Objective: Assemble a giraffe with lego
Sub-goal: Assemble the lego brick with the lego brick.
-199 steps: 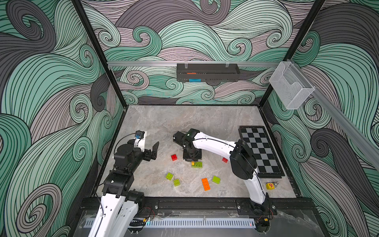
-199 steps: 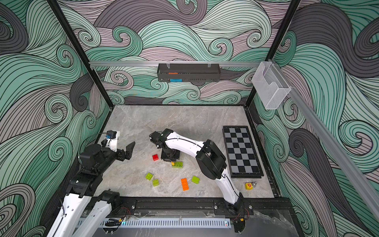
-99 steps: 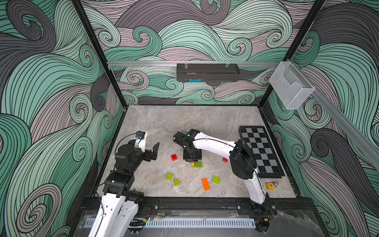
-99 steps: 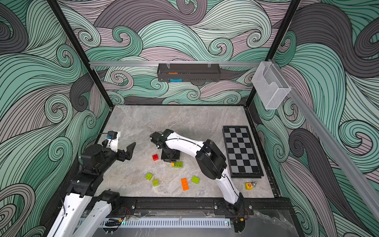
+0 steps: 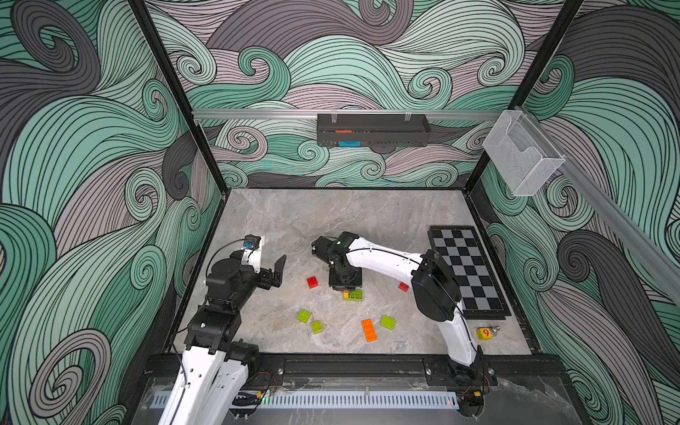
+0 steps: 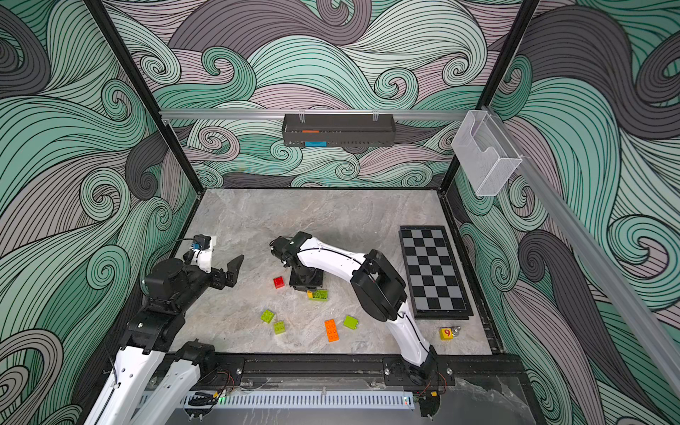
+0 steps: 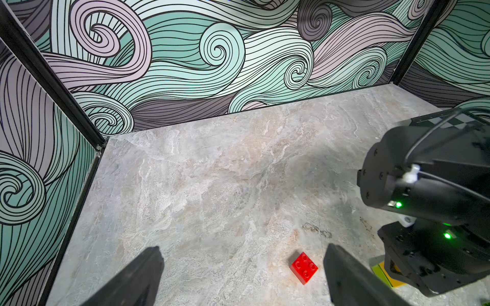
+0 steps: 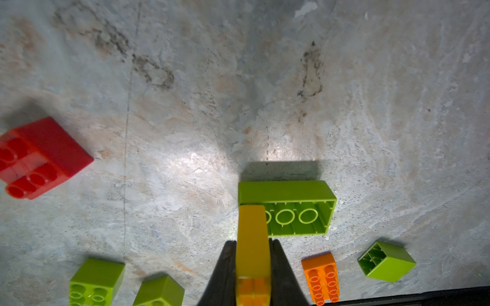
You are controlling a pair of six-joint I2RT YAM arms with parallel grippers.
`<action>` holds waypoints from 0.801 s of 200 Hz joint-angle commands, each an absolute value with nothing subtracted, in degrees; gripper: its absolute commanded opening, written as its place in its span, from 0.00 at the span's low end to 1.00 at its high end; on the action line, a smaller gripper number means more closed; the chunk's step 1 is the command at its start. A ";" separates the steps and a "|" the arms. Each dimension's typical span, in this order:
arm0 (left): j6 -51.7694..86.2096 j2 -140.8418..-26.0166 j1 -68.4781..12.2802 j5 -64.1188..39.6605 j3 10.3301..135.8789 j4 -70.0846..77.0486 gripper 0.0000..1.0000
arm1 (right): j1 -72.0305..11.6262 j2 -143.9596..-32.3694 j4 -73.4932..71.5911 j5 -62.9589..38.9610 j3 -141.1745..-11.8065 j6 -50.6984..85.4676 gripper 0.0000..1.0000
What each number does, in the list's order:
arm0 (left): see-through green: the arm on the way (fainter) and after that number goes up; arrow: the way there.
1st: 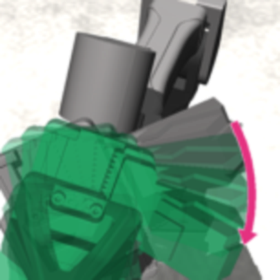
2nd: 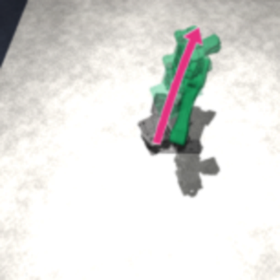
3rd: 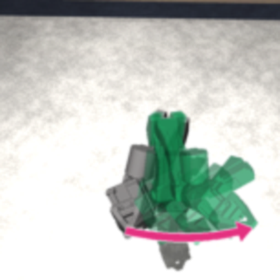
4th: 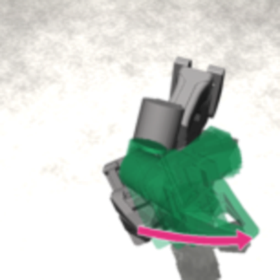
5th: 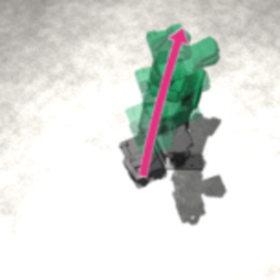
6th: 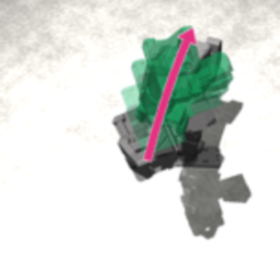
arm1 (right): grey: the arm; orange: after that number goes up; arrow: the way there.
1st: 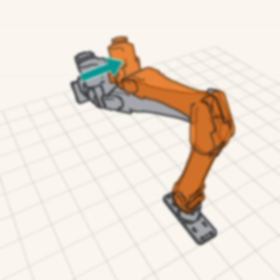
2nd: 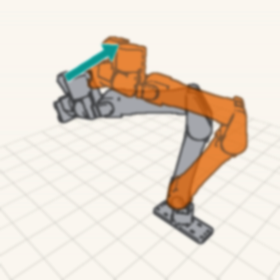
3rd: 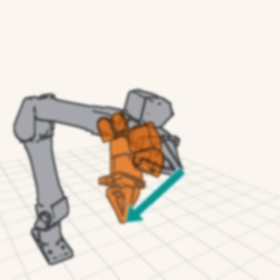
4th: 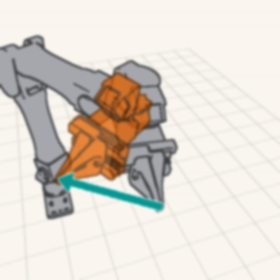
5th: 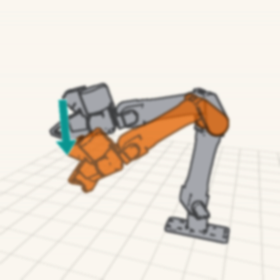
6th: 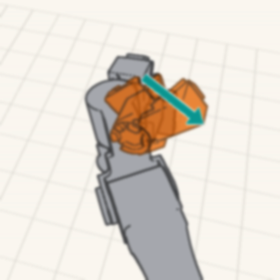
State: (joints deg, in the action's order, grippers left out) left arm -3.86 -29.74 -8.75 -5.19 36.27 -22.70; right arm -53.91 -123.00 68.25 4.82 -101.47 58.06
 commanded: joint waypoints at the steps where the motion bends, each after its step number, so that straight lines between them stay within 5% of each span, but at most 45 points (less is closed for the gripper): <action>1: -4.26 -29.09 -9.05 -5.59 36.13 -21.80 0.99 | -53.37 -124.12 67.82 3.79 -100.34 58.50 0.00; 160: -4.32 -28.69 -9.32 -5.15 36.39 -21.91 0.99 | -52.73 -124.62 64.07 1.17 -90.11 64.07 0.00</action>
